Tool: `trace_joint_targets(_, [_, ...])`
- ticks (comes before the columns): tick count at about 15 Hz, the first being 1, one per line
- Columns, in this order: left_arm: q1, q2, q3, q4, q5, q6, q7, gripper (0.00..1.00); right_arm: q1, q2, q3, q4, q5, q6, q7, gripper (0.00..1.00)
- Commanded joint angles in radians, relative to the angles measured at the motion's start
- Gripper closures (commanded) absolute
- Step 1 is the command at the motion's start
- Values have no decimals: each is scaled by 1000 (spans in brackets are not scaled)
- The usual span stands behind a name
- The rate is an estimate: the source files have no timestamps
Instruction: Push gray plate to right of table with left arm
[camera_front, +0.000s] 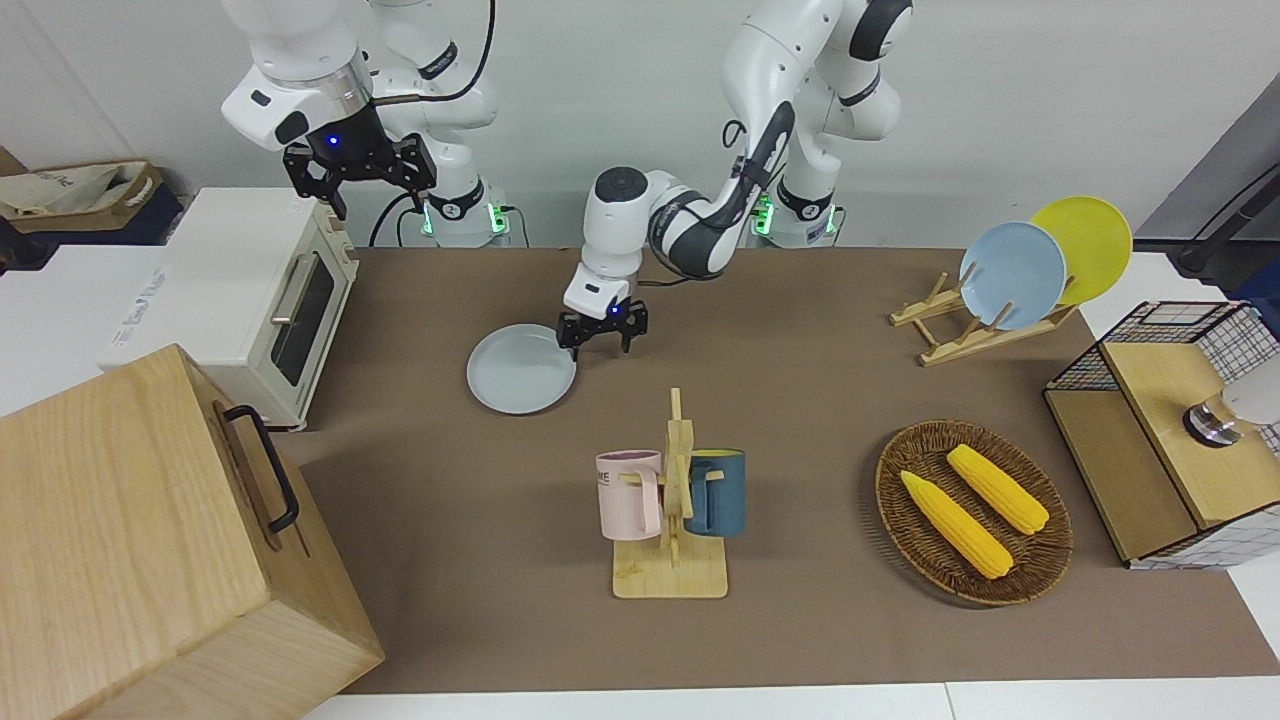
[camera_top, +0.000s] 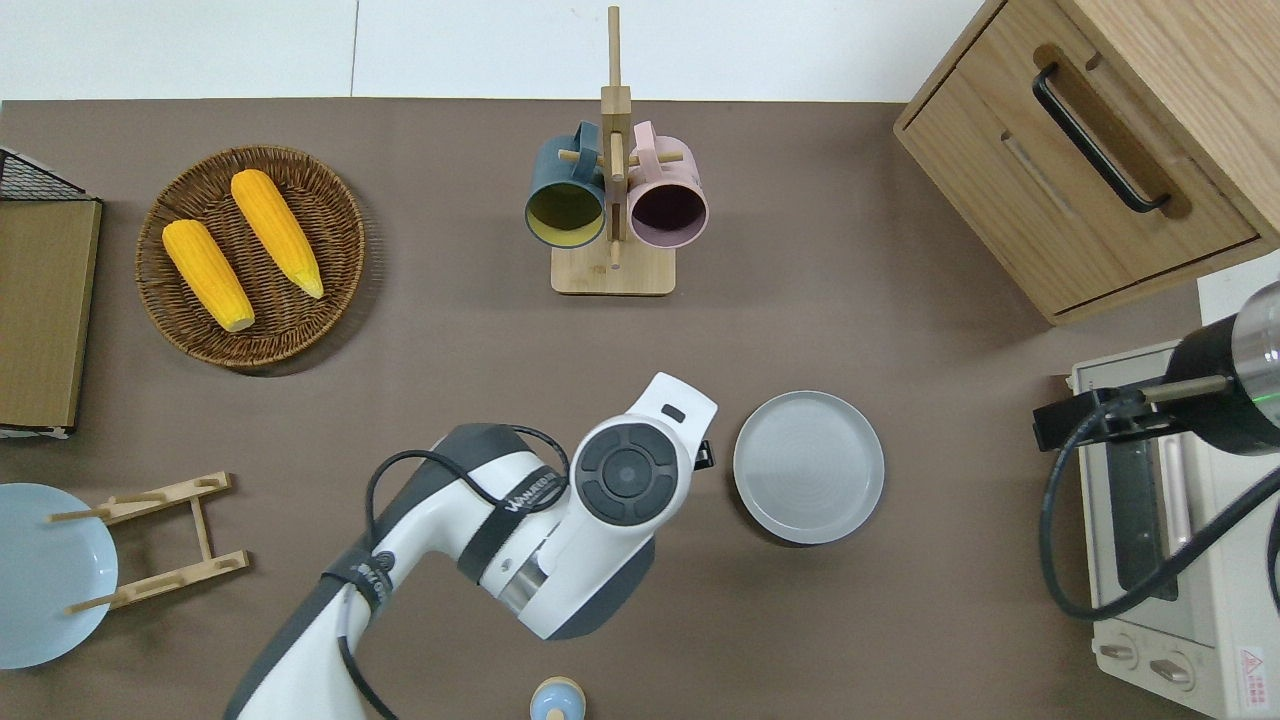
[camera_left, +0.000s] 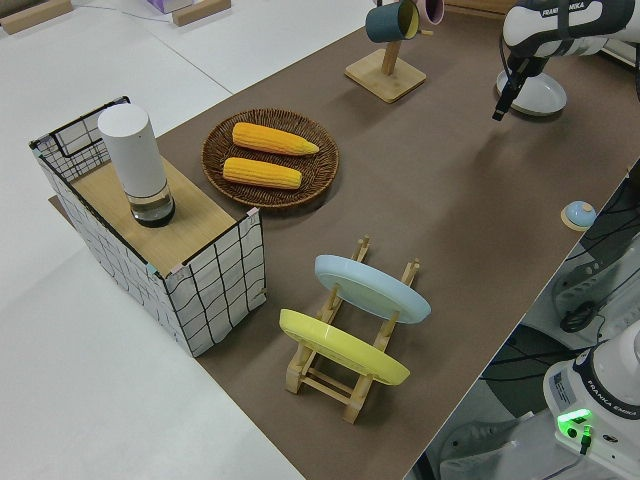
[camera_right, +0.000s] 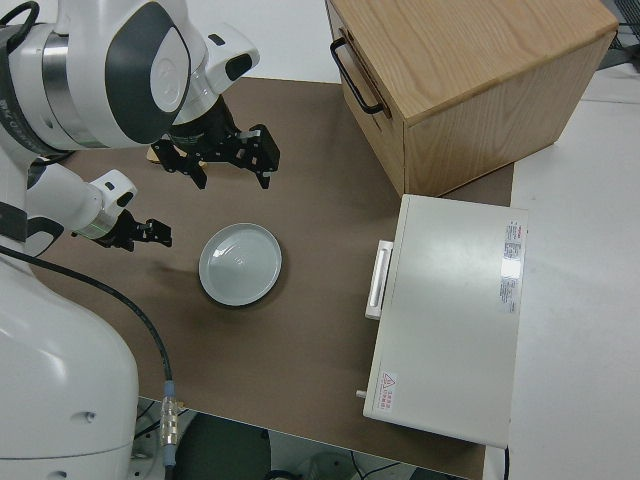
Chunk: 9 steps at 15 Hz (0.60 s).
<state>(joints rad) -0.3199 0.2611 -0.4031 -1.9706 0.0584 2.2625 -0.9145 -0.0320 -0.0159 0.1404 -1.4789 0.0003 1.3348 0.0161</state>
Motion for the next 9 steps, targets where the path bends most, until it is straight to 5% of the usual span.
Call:
trace_joint_targets(1, [120,-135,1,-36,-115,-154,245,9,-20,-2,16,9,4,-16,13,17])
trace_joint_targets(9, [304,-293,27,-24,-150,-406,532,9,-19,-2,16,9,4,-16,13,17])
